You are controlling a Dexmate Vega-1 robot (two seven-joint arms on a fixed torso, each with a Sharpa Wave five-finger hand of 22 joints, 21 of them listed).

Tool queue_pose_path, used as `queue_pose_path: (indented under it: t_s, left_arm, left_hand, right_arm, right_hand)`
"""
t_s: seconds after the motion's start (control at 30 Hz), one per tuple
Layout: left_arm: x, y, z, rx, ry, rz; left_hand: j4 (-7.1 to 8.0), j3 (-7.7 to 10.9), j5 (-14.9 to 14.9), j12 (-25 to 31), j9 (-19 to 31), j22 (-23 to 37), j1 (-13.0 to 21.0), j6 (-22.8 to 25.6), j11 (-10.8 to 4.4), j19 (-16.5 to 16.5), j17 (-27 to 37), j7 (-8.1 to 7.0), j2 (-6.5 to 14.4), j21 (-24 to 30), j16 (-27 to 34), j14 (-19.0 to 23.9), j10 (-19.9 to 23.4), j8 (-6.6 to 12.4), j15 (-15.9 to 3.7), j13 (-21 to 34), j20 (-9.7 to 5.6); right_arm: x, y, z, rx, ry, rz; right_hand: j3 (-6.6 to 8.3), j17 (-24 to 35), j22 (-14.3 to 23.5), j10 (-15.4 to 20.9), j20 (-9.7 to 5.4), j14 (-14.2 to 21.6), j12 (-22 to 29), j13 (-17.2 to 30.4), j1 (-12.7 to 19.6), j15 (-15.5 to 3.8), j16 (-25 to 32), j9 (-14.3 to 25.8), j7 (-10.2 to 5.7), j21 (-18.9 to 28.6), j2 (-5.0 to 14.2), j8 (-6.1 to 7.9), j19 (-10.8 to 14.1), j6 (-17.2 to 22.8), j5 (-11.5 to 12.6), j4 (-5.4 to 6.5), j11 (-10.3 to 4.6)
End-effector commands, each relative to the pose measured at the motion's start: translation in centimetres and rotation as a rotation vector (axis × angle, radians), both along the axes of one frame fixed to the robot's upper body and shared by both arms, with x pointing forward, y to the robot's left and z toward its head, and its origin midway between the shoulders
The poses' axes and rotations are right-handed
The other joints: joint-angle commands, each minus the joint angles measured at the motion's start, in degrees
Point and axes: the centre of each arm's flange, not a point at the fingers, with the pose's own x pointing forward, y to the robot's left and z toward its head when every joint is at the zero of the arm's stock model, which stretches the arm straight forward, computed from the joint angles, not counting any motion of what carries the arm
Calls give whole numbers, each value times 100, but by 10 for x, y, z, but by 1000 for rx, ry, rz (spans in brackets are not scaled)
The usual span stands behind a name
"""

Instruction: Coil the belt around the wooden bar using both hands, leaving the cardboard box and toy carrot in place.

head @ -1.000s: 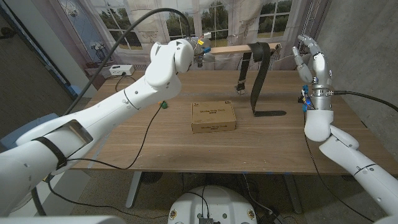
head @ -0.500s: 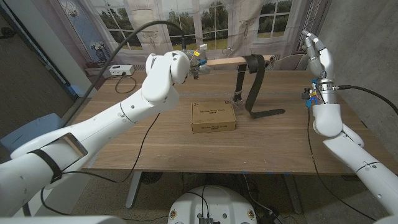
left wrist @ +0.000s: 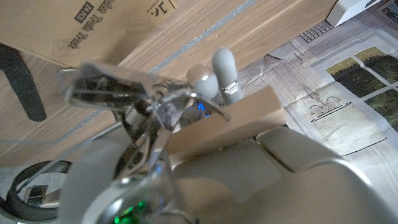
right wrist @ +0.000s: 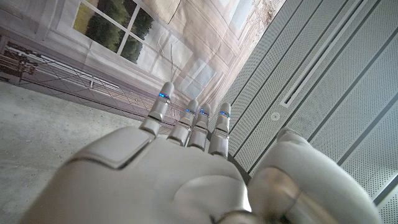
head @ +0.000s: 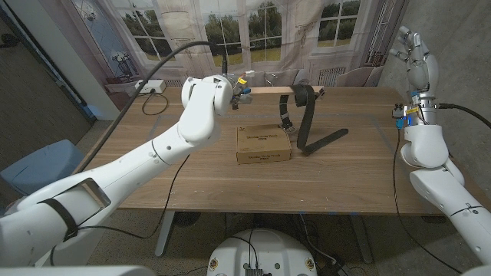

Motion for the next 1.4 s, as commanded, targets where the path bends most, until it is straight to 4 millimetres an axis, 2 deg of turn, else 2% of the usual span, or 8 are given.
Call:
queue_pose_path:
  t_s: [0.03, 0.87, 0.97, 1.03, 1.13, 1.2, 1.33, 1.4]
  left_arm:
    - [19, 11, -14, 54, 85, 69]
    - [58, 14, -39, 137, 274, 102]
    - [60, 14, -39, 163, 290, 136]
    - [62, 14, -40, 179, 303, 161]
    - [64, 15, -40, 208, 297, 197]
    - [64, 15, -40, 242, 283, 236]
    - [64, 16, -39, 275, 280, 279]
    - [64, 17, -39, 288, 290, 300]
  left_hand:
    - [-1, 19, 16, 29, -23, -23, 13, 60, 3, -57, -16, -36, -2, -12, -58, -72, -10, 10, 2, 7, -399]
    - [-246, -46, -52, -57, -328, -132, 149, 429, 19, -109, -212, -3, -21, 13, -85, -13, -51, -141, -25, -113, -405]
    - [-347, -87, -118, -278, -432, -196, 201, 495, 6, -121, -346, 5, -22, -2, -133, -34, -10, -245, -32, -411, -406]
    - [-499, -144, -217, -580, -561, -286, 276, 574, 32, -209, -553, -14, -17, -25, -220, -72, -38, -381, -39, -792, -400]
    - [-885, -459, -480, -1236, -820, -477, 375, 699, 61, -368, -1166, -17, -201, -22, -490, -207, -4, -715, -44, -1690, -325]
    - [-1019, -655, -572, -1543, -906, -557, 379, 700, 92, -488, -1522, -33, -291, -26, -671, -303, -14, -876, -26, -2115, -300]
    - [-1184, -1080, -659, -1893, -1008, -747, 304, 703, 94, -808, -2220, -63, -560, -119, -1060, -577, -171, -1131, -29, -2509, -183]
    - [-1181, -1287, -610, -2318, -1060, -1038, 199, 655, 112, -1153, -2914, -56, -636, -319, -1663, -1116, -358, -1380, -94, -2998, -43]
  right_arm:
    - [-15, -11, -4, 56, -37, 17]
    - [-17, -3, -10, 98, -90, -5]
    - [-17, -3, -10, 101, -92, -6]
    - [-17, -2, -10, 102, -94, -8]
    - [-17, -1, -10, 103, -95, -12]
    - [-18, 0, -11, 103, -95, -14]
    - [-19, 2, -11, 105, -99, -19]
    - [-19, 3, -12, 107, -102, -19]
  right_hand:
    - [-18, -14, 8, -11, -11, -5, 35, -3, -35, -34, 21, 10, 21, -27, -7, -2, -30, -10, 46, -15, 37]
    - [-28, -141, 12, 46, 19, 87, 75, -38, -103, 98, 95, 1, 12, -120, 43, 10, 36, -10, 81, -29, 81]
    - [-29, -153, 13, 45, 21, 100, 76, -40, -108, 97, 102, 0, 14, -129, 46, 11, 42, -10, 84, -32, 83]
    - [-30, -161, 13, 47, 25, 105, 77, -42, -111, 102, 105, 0, 22, -134, 48, 12, 50, -11, 87, -34, 85]
    - [-30, -172, 14, 48, 35, 121, 79, -44, -115, 111, 114, -1, 21, -141, 51, 14, 62, -7, 91, -37, 86]
    - [-31, -180, 14, 49, 42, 127, 80, -46, -117, 110, 117, -2, 12, -146, 53, 12, 69, -14, 93, -40, 83]
    - [-31, -195, 15, 50, 46, 142, 82, -49, -122, 114, 125, -3, 11, -155, 57, 13, 86, -14, 98, -44, 83]
    - [-32, -202, 16, 50, 50, 151, 83, -50, -125, 110, 130, -3, 13, -159, 59, 13, 97, -16, 101, -46, 80]
